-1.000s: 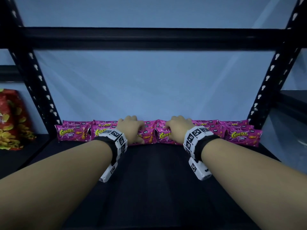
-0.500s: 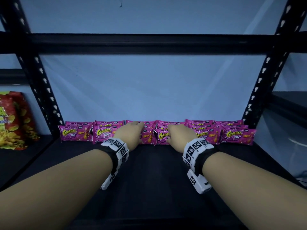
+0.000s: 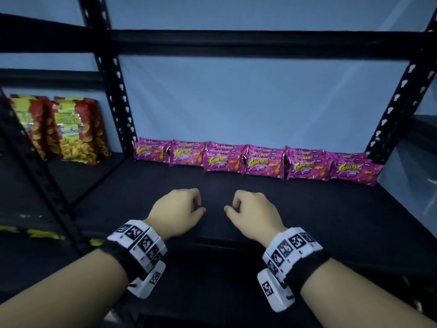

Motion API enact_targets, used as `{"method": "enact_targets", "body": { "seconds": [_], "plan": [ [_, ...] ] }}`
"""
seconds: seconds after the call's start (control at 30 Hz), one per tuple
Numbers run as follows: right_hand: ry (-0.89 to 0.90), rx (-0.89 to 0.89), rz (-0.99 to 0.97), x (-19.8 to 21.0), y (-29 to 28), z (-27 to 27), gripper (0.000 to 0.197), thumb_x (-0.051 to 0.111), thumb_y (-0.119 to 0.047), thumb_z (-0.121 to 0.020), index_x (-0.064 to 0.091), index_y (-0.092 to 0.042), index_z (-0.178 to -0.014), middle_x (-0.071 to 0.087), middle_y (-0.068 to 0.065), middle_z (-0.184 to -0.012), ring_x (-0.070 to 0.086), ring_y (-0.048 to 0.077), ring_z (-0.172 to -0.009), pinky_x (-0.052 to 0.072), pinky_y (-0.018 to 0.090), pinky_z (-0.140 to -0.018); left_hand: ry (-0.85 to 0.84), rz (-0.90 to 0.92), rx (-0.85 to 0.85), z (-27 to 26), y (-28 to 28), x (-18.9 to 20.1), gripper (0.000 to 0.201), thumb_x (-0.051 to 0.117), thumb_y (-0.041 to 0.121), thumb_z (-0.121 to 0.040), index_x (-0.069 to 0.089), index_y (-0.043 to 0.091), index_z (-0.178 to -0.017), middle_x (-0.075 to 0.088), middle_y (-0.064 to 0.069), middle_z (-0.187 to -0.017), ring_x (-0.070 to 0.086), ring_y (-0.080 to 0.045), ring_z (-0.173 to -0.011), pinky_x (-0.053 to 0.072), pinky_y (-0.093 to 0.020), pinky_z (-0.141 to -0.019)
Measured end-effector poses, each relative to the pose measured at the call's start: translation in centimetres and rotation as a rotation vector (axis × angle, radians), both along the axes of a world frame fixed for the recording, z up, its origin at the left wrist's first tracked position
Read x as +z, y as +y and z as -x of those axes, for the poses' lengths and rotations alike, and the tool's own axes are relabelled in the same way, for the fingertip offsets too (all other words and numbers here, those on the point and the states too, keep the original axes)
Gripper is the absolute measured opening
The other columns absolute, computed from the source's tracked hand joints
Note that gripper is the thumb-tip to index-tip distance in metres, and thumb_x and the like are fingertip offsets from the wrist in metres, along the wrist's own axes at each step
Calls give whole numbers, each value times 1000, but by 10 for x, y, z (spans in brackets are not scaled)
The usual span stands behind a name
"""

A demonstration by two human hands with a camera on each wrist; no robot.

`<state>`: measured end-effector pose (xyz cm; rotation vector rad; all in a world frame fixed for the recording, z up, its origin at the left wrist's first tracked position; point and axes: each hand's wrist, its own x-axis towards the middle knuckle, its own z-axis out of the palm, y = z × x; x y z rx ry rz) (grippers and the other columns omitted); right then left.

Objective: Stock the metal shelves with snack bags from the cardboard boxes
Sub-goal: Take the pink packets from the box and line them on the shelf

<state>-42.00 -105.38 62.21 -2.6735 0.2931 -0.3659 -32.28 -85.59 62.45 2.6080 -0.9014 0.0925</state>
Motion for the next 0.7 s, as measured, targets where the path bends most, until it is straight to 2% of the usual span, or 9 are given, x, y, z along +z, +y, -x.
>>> {"method": "enact_targets", "body": {
  "seconds": [0.13, 0.23, 0.33, 0.5, 0.6, 0.7],
  "plan": [
    [-129, 105, -25, -34, 39, 24, 34, 61, -44, -95, 50, -21, -72, 55, -6, -61, 54, 11, -58, 50, 35, -55, -64, 137, 66, 39, 47, -26, 18, 69, 39, -89, 54, 30, -84, 57, 11, -69, 55, -6, -69, 51, -35, -64],
    [-243, 234, 15, -58, 63, 42, 33, 61, -37, -94, 47, -22, -68, 45, -8, -55, 48, 12, -52, 46, 35, -50, -112, 176, 90, 65, 69, -50, 19, 69, 36, -90, 53, 28, -83, 52, 11, -66, 51, -7, -66, 43, -30, -59],
    [-248, 305, -23, -91, 76, 57, 33, 64, -35, -93, 46, -24, -67, 39, -11, -54, 46, 14, -51, 44, 35, -48, -47, 168, 104, 86, 87, -86, 19, 69, 37, -89, 53, 29, -83, 50, 13, -66, 49, -7, -67, 37, -25, -60],
    [-2, 304, -147, -169, 77, 80, 34, 66, -34, -93, 47, -23, -67, 47, -9, -54, 49, 12, -53, 46, 36, -49, 278, 36, 132, 117, 114, -167, 16, 68, 39, -89, 55, 31, -86, 54, 13, -72, 54, -5, -71, 51, -34, -68],
    [210, 231, -210, -220, 75, 100, 35, 66, -35, -93, 48, -23, -66, 54, -7, -55, 52, 12, -54, 46, 36, -50, 416, -32, 156, 135, 122, -215, 16, 68, 37, -89, 55, 29, -84, 55, 12, -70, 54, -4, -69, 46, -32, -65],
    [434, 171, -250, -276, 71, 124, 30, 65, -37, -93, 52, -24, -69, 59, -6, -57, 55, 12, -52, 49, 38, -53, 557, -117, 167, 150, 124, -267, 10, 64, 36, -90, 58, 29, -89, 60, 13, -76, 54, -2, -69, 43, -28, -60]
  ]
}}
